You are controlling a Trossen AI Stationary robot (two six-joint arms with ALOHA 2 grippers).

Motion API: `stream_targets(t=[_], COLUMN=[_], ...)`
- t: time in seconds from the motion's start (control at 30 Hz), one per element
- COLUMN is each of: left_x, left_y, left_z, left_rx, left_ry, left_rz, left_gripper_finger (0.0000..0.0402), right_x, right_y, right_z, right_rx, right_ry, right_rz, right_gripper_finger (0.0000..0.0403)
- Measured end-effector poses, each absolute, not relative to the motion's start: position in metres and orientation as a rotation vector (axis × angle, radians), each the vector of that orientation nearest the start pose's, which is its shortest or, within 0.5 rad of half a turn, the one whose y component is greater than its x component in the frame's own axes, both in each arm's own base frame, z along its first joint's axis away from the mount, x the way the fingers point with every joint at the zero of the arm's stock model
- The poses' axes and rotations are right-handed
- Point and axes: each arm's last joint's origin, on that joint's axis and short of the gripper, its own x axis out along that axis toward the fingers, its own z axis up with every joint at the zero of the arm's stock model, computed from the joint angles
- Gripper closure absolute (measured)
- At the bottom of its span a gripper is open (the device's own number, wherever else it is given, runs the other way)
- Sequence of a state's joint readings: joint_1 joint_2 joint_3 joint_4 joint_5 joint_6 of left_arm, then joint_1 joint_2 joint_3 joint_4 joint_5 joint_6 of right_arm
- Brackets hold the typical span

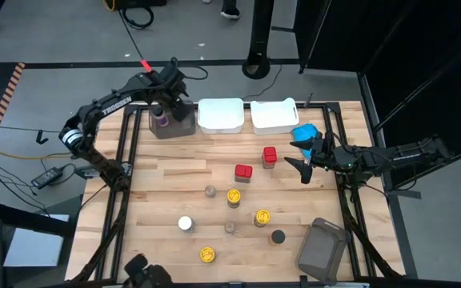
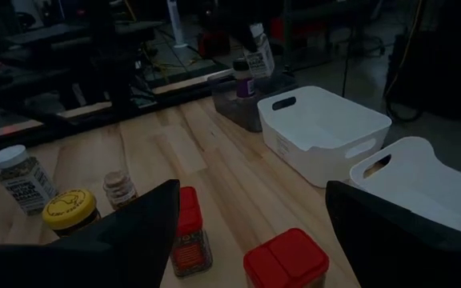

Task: Sort spices by type
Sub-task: Put the top white seasoning bottle into the black bin

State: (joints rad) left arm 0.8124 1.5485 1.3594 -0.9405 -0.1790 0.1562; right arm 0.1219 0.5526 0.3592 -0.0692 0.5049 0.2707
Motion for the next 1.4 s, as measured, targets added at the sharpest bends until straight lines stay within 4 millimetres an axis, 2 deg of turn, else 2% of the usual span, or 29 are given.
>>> stream_targets(t=[0.27,0.7,0.83,1.13,1.4], left_x=[0.209,0.188,0.188,0.192,0.193], left_y=[0.238,0.27,0.277,0.285,0.288], left_z=[0.274,0.254,0.245,0.224,0.221], left_rx=[-0.187,-0.21,-0.231,-0.207,-0.189], left_ry=[1.275,1.317,1.313,1.38,1.386], left_rz=[0.64,0.574,0.534,0.467,0.47], left_gripper_finger=[0.0206,0.0206,0.0206,0.0206,0.0193], right_x=[0.138,0.139,0.14,0.146,0.15], right_y=[0.003,0.003,0.003,0.004,0.004], right_z=[0.23,0.228,0.227,0.222,0.217], right_rx=[0.185,0.181,0.178,0.18,0.226], right_ry=[0.198,0.208,0.217,0.257,0.281], right_rz=[-0.412,-0.413,-0.414,-0.421,-0.434], right_gripper_finger=[0.0082,0.0082,0.0082,0.0082,0.0082])
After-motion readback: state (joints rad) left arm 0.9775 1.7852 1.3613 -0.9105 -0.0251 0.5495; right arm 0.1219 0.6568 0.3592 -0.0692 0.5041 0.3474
